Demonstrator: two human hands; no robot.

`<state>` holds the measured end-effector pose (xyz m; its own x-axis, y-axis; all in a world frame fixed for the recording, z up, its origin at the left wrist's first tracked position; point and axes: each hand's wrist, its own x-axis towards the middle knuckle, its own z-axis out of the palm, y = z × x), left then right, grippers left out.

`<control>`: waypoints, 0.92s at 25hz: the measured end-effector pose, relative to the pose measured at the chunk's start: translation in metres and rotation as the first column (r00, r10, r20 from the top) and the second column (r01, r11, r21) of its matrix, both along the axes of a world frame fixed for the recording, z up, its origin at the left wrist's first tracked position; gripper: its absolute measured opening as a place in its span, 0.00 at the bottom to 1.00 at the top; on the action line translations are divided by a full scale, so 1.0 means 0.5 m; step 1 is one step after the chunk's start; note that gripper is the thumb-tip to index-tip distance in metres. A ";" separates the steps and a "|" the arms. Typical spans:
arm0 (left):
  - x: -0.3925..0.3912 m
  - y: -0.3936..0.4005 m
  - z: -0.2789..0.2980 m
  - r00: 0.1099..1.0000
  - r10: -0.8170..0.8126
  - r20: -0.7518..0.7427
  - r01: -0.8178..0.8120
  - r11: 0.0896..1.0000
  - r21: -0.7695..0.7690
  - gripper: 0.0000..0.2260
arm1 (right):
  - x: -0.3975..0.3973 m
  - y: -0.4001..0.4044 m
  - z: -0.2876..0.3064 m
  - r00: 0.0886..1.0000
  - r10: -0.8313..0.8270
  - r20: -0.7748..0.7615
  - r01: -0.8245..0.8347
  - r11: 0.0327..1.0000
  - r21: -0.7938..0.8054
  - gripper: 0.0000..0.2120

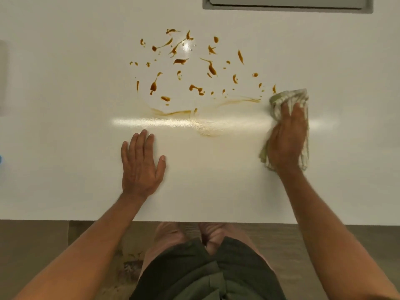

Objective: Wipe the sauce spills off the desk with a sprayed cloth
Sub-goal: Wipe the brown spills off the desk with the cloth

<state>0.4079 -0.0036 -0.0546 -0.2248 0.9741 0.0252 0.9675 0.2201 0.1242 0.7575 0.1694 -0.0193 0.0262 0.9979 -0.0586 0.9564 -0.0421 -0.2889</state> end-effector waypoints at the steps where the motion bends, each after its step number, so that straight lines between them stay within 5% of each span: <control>1: 0.000 0.001 -0.001 1.000 0.001 0.004 -0.001 1.000 0.001 0.30 | 0.012 0.063 0.005 0.996 -0.087 0.011 0.087 0.996 -0.011 0.29; 5: -0.003 0.001 -0.004 1.000 -0.012 -0.003 0.012 1.000 -0.017 0.30 | -0.127 0.173 0.000 0.982 -0.186 -0.015 0.186 0.982 0.023 0.30; 9: 0.002 0.003 0.008 1.000 -0.015 0.001 0.015 0.999 -0.035 0.30 | -0.310 0.028 0.002 0.986 0.146 -0.077 -0.148 0.988 -0.030 0.33; 13: 0.006 0.005 0.017 1.000 -0.003 -0.007 0.002 1.000 -0.031 0.30 | -0.218 -0.151 0.002 0.907 0.410 -0.094 -0.411 0.911 0.004 0.32; 18: 0.002 0.006 0.004 1.000 -0.003 0.008 0.004 0.999 -0.040 0.31 | -0.012 -0.003 0.007 0.990 0.137 -0.024 -0.138 0.990 -0.023 0.31; 21: -0.004 0.004 -0.002 1.000 -0.008 -0.002 0.008 0.999 -0.049 0.30 | -0.089 0.101 0.003 0.997 -0.080 -0.015 0.080 0.997 0.004 0.29; 23: -0.003 0.005 -0.002 1.000 -0.013 -0.007 0.013 0.999 -0.049 0.30 | -0.203 0.076 -0.003 0.999 -0.006 -0.051 0.007 1.000 0.019 0.31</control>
